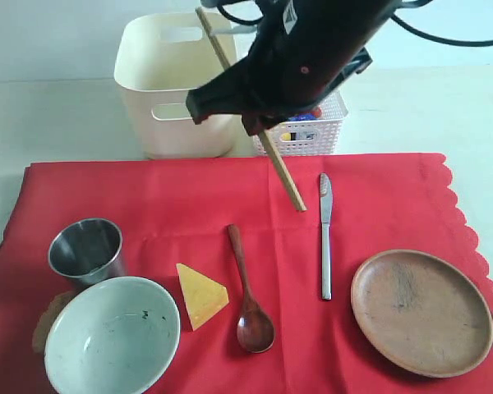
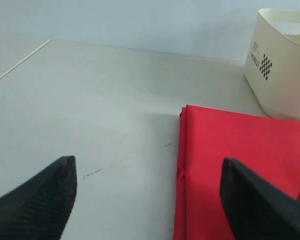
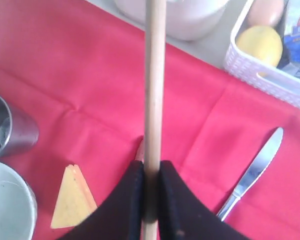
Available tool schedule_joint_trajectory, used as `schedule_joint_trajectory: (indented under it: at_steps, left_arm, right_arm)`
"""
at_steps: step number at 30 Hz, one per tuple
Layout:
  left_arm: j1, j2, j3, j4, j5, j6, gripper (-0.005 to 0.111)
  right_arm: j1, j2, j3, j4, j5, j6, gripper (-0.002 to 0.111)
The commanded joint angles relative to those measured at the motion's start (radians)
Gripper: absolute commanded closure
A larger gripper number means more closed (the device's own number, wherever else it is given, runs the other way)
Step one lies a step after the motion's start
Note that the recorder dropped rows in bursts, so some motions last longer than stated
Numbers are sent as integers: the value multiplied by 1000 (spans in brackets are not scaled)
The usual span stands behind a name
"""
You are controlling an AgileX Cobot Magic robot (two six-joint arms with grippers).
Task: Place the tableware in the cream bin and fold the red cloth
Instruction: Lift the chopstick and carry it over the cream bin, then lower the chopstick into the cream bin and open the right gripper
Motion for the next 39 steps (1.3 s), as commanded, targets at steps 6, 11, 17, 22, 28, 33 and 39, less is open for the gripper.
schedule_joint_trajectory:
  at_steps: [6,11,17,22,28,33,39]
  left_arm:
    - [-3,-5,1,-2,-10,-3,31]
    - [-3,-5,1,-2,-10,-3,31]
    - [-3,-5,1,-2,-10,-3,31]
    - [-3,-5,1,-2,-10,-3,31]
    - [-3,-5,1,-2,-10,-3,31]
    - [-3,-5,1,-2,-10,-3,31]
    - [-3,-5,1,-2,-10,-3,31]
  right_arm:
    - [0,-10,-112,11,-8,-9,108]
    - [0,19,-195,11,-41,-31,108]
    - [0,110,-295,11,-167,-82,108]
    - [0,222,-382,11,-281,-135,108]
    - [0,386,-500,-70,-461,-167,108]
    - [-1,529,-575,-287,-583,-160,108]
    - [-23,627,-637,-638,-588,154,108]
